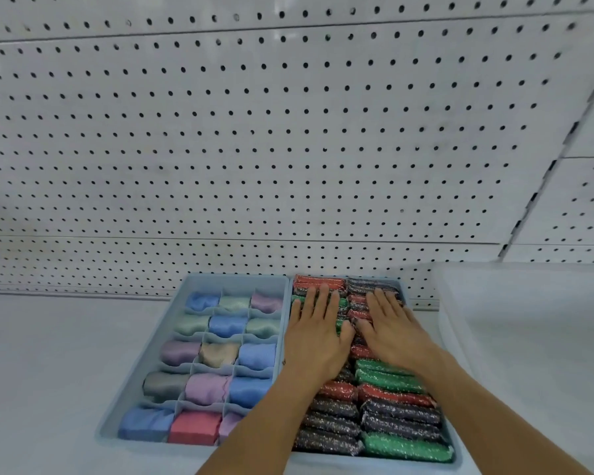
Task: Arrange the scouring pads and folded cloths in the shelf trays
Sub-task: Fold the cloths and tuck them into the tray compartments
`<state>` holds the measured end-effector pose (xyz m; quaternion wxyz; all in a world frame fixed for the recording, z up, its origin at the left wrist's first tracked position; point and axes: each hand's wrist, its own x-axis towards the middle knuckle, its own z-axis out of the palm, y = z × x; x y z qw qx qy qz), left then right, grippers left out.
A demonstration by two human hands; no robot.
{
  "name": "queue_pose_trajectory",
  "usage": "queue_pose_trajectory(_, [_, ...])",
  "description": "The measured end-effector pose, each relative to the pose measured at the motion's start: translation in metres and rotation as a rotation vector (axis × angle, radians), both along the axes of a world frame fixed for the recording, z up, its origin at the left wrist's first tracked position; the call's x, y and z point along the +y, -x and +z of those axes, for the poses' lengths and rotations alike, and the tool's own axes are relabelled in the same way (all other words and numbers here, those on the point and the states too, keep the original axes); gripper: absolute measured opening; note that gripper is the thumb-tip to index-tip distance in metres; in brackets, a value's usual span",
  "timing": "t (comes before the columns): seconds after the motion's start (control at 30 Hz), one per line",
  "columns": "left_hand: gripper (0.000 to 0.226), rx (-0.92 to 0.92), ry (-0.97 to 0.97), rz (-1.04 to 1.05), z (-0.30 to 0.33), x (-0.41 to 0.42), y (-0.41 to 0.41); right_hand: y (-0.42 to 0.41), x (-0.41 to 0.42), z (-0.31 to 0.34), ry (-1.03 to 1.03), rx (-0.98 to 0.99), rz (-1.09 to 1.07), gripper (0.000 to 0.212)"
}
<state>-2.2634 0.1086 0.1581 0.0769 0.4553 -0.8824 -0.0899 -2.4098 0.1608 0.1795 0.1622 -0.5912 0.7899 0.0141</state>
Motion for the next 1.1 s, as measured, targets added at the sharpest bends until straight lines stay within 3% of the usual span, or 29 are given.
queue_pose_trajectory(0.23, [0.087, -0.074, -0.013, 0.029, 0.0, 0.015, -0.009, 0.007, -0.004, 0.012, -0.062, -0.004, 0.033, 0.075])
queue_pose_trajectory(0.33, [0.072, -0.054, -0.16, -0.033, 0.012, 0.003, -0.01, 0.002, 0.017, 0.029, -0.054, -0.014, 0.07, 0.074])
queue_pose_trajectory(0.4, [0.063, 0.061, -0.288, -0.126, 0.027, 0.004, -0.021, -0.005, 0.043, 0.038, -0.036, 0.0, 0.153, 0.072])
queue_pose_trajectory(0.5, [0.062, 0.025, -0.179, -0.229, 0.033, 0.041, -0.051, -0.023, 0.088, 0.037, -0.019, -0.011, 0.278, 0.086])
queue_pose_trajectory(0.63, [0.064, -0.13, 0.028, -0.219, 0.003, 0.078, -0.069, -0.034, 0.103, 0.018, -0.028, 0.043, 0.274, 0.109])
queue_pose_trajectory(0.8, [0.071, 0.015, 0.058, -0.169, 0.007, 0.084, -0.068, -0.033, 0.095, 0.019, 0.011, 0.04, 0.234, 0.101])
queue_pose_trajectory(0.87, [0.072, 0.166, 0.002, -0.042, 0.009, 0.097, -0.081, -0.041, 0.108, 0.021, 0.085, 0.026, 0.253, 0.107])
queue_pose_trajectory(0.93, [0.066, 0.267, 0.082, 0.136, 0.009, 0.112, -0.104, -0.052, 0.126, 0.017, 0.155, 0.058, 0.352, 0.09])
queue_pose_trajectory(1.0, [0.06, 0.22, 0.147, 0.23, 0.0, 0.12, -0.122, -0.059, 0.136, 0.004, 0.166, 0.126, 0.404, 0.07])
queue_pose_trajectory(1.1, [0.059, 0.191, 0.161, 0.226, -0.01, 0.117, -0.131, -0.062, 0.137, -0.008, 0.168, 0.192, 0.401, 0.063])
